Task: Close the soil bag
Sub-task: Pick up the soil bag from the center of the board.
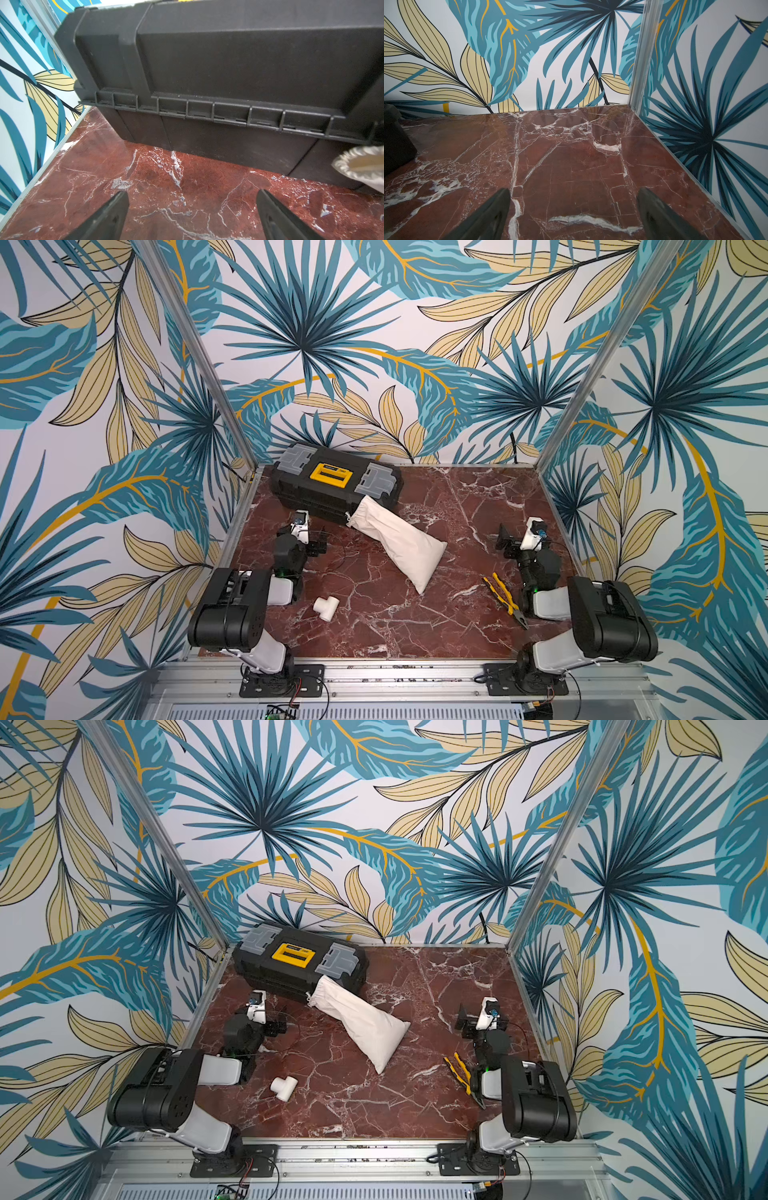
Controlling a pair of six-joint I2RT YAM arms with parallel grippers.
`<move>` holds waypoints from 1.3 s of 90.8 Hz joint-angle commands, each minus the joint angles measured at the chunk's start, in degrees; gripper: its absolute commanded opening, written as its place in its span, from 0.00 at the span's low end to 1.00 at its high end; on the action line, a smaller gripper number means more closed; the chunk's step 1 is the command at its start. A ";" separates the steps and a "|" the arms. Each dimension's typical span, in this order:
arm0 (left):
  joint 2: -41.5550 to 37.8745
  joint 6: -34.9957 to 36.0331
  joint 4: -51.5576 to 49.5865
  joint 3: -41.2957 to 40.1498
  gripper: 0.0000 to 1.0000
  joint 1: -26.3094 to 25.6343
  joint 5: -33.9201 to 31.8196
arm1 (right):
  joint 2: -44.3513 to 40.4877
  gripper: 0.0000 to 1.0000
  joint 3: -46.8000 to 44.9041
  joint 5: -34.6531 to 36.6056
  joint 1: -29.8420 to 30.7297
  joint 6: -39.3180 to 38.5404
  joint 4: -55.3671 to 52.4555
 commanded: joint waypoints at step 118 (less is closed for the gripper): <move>-20.74 -22.80 -62.91 24.91 1.00 -1.16 -11.34 | -4.95 0.99 40.91 0.41 -0.52 19.25 -72.81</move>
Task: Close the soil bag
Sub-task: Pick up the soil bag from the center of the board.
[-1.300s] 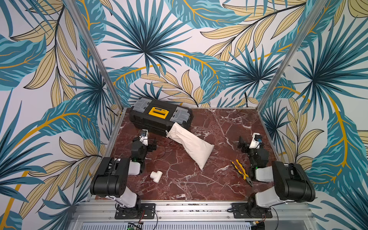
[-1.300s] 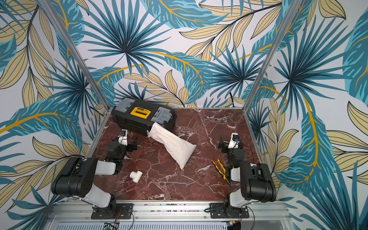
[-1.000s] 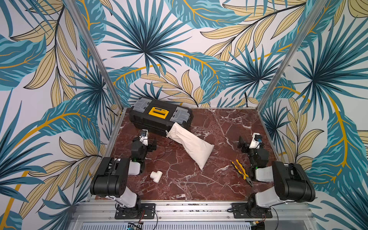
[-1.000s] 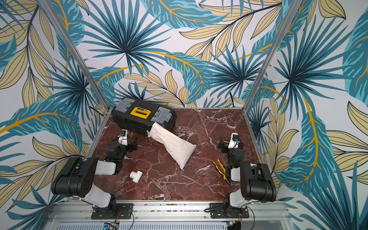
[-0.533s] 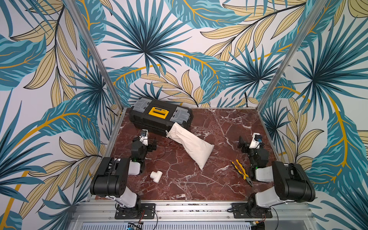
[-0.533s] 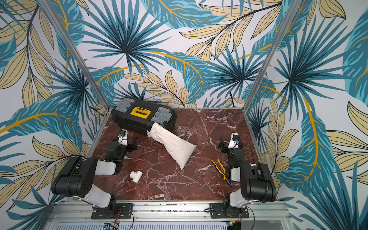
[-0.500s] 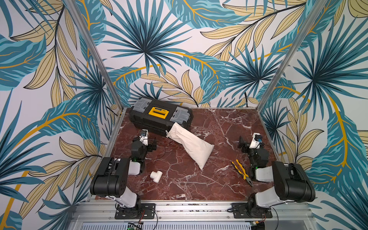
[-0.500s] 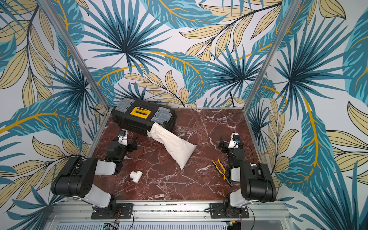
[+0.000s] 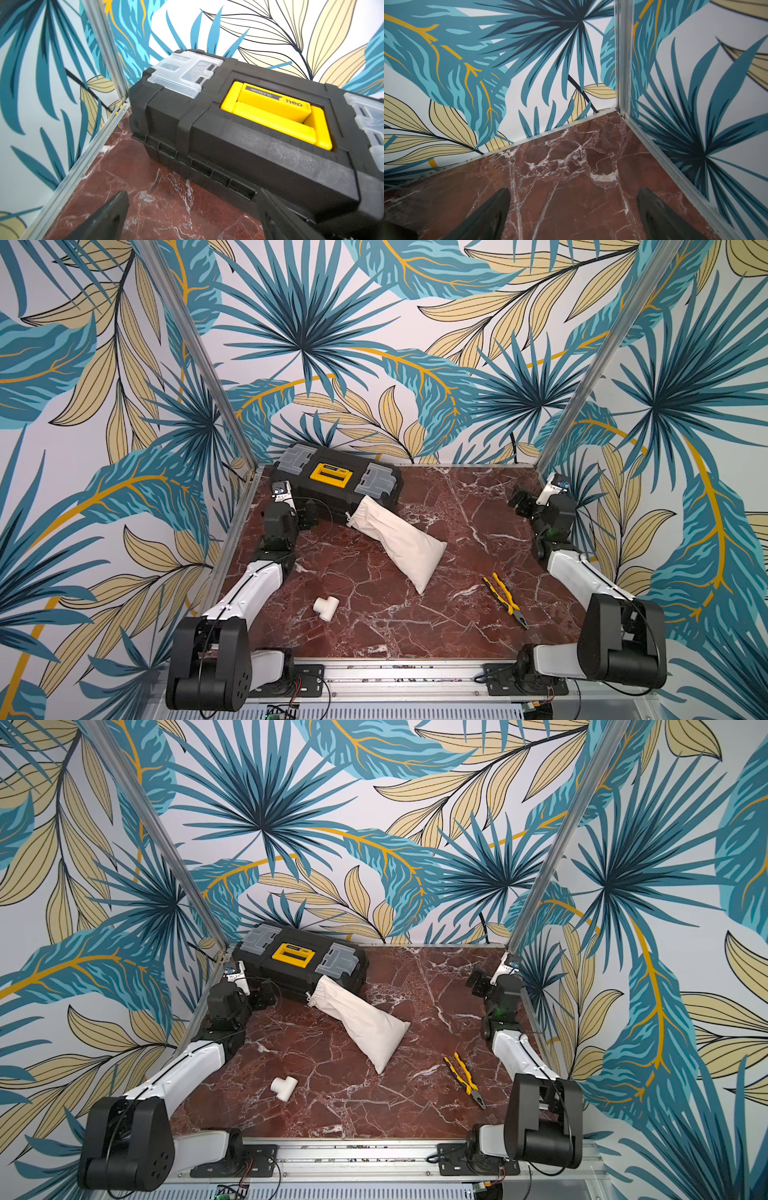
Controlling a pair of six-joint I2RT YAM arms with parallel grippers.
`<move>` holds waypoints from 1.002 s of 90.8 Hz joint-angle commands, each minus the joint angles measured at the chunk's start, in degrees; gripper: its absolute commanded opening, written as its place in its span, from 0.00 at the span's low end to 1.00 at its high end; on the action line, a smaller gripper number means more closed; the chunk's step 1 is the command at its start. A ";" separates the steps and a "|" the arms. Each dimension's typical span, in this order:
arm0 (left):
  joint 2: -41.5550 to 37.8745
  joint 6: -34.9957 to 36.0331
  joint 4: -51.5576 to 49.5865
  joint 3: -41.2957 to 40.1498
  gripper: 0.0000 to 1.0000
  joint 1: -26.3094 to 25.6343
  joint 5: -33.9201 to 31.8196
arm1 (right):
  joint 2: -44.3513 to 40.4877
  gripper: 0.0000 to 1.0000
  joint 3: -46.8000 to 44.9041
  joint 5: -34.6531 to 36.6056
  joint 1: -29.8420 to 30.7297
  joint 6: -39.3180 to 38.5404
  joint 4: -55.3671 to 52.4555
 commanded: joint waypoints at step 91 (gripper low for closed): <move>-6.58 -18.46 -46.05 15.79 1.00 -1.82 30.20 | 26.53 0.99 66.67 -20.23 18.12 7.81 -72.35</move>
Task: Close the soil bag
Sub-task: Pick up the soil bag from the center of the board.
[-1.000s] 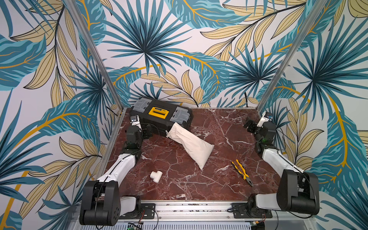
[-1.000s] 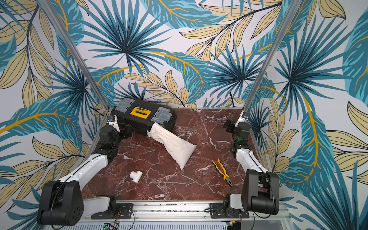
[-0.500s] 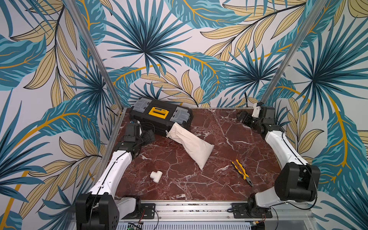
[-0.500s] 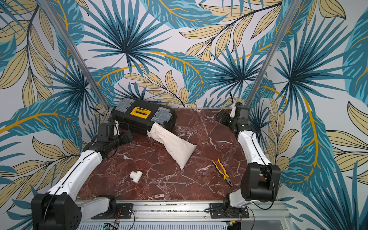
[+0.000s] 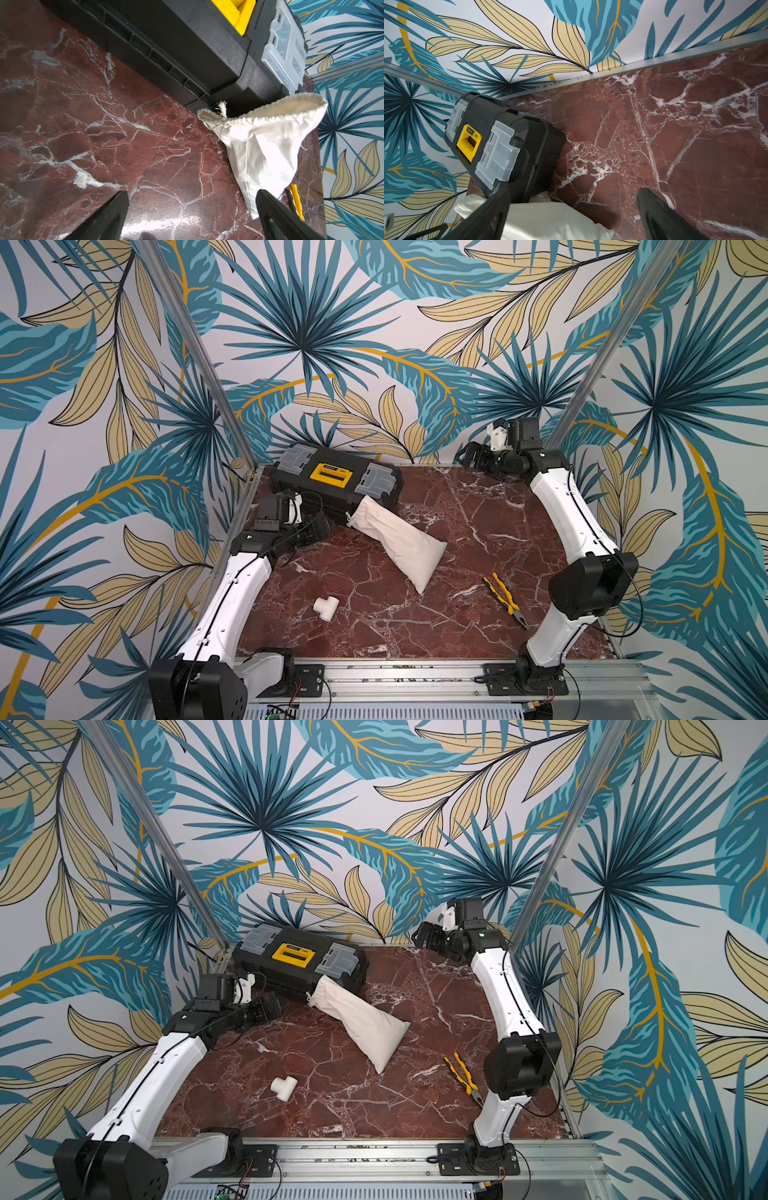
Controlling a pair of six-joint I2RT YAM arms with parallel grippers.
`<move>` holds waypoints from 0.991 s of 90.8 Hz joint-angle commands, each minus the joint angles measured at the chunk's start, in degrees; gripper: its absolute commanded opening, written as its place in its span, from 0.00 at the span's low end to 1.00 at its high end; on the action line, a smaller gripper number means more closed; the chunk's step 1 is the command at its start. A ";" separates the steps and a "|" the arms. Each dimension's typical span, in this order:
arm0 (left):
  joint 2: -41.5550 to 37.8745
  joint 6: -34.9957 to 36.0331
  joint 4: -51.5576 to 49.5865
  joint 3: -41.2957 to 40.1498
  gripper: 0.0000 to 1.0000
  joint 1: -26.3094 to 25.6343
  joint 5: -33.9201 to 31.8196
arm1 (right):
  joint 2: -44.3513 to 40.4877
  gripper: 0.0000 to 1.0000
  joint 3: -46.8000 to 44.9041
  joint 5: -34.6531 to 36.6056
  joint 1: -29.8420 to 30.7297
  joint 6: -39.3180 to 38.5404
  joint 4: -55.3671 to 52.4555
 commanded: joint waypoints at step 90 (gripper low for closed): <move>-2.52 -4.34 4.70 -3.17 1.00 -3.33 4.31 | 11.27 0.94 8.72 -0.09 26.95 -18.50 -0.33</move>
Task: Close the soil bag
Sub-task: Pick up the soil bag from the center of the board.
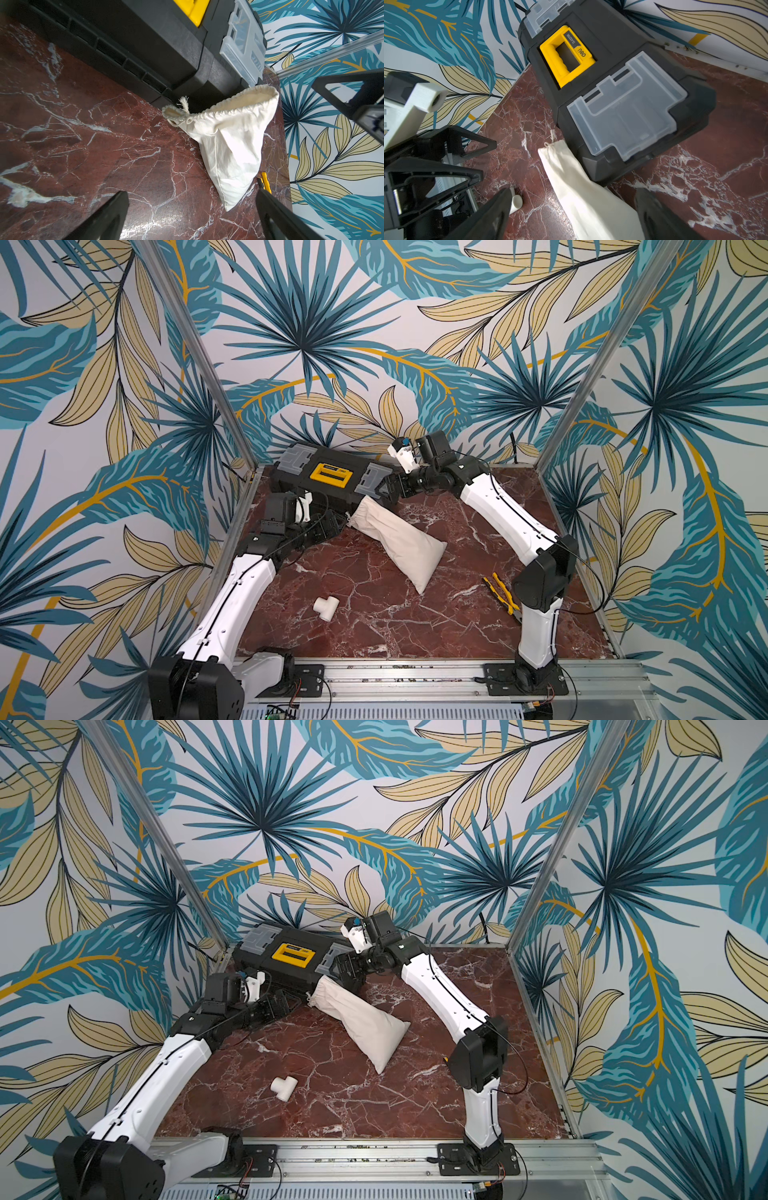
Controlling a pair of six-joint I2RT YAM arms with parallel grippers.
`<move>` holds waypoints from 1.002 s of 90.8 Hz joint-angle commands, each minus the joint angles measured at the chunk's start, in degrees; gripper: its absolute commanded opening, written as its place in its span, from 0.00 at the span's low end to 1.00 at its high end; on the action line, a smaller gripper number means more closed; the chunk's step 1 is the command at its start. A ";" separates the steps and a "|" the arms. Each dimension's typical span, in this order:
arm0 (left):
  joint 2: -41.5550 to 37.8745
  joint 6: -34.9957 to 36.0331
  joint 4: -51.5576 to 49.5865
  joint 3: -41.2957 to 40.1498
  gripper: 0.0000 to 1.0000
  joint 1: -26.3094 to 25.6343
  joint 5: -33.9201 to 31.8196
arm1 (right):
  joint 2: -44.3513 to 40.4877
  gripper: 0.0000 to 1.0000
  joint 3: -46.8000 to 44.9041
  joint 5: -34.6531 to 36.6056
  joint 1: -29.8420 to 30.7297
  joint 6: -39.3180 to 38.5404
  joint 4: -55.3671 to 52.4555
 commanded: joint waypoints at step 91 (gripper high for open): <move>-3.75 1.91 -5.48 -1.87 1.00 -0.09 -0.38 | 9.31 0.68 6.97 19.32 9.98 -8.60 -2.57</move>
